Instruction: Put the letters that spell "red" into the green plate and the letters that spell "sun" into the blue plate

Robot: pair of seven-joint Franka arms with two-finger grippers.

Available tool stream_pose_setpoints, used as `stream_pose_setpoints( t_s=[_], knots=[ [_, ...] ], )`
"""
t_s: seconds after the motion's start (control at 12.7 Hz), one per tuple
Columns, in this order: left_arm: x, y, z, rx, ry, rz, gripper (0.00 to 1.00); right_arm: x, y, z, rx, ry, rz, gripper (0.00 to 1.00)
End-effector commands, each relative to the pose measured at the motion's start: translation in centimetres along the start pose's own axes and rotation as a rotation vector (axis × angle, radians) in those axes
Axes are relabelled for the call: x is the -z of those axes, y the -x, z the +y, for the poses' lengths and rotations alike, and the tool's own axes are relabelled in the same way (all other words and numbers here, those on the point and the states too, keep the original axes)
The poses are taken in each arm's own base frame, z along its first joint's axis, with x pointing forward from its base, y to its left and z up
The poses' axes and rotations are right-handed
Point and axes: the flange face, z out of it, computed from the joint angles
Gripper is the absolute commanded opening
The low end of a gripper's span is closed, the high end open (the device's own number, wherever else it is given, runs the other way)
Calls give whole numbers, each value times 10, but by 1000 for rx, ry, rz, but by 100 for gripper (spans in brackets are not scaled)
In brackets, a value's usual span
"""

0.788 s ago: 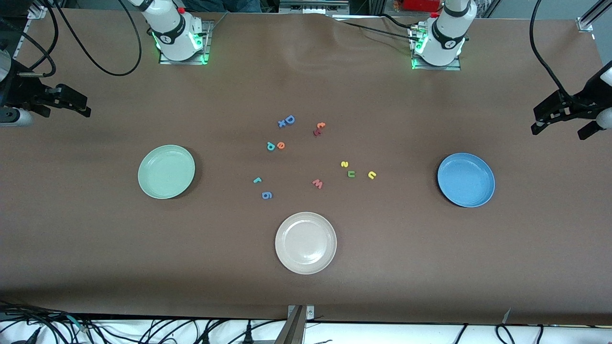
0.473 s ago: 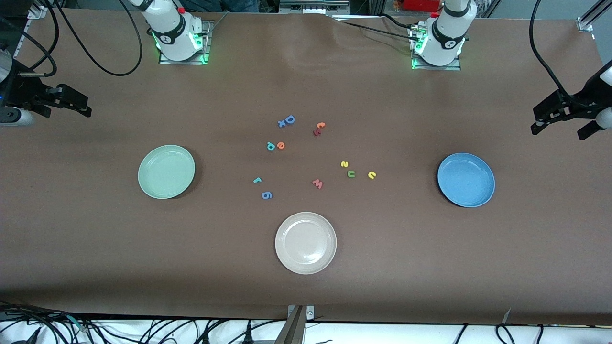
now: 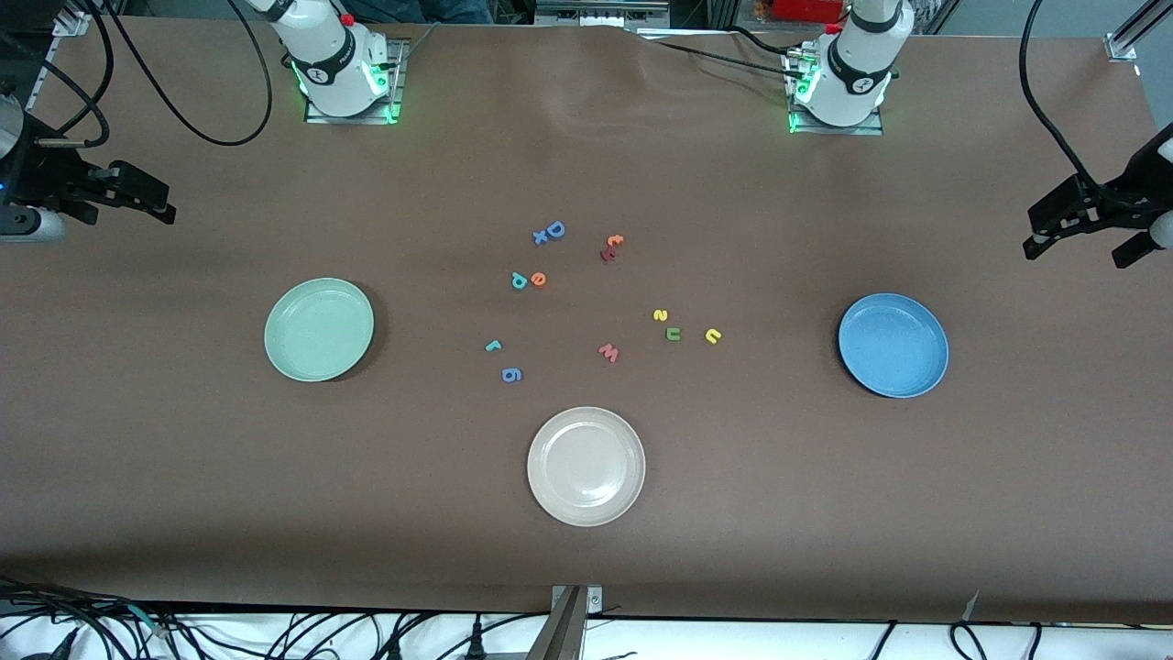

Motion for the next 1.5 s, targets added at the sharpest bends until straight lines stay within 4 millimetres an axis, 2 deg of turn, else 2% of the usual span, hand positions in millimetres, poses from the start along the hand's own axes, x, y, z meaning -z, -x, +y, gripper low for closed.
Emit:
stream_pose_setpoints(
  t_s=[0.0, 1.1, 1.42],
  knots=[
    [2, 3, -1, -3, -13, 11, 100, 3, 5, 0, 7, 13, -4, 100],
    [-1, 3, -11, 12, -16, 12, 100, 3, 6, -1, 9, 15, -8, 100],
    [-2, 2, -9, 9, -15, 8, 100, 3, 7, 0, 7, 15, -16, 100]
  ],
)
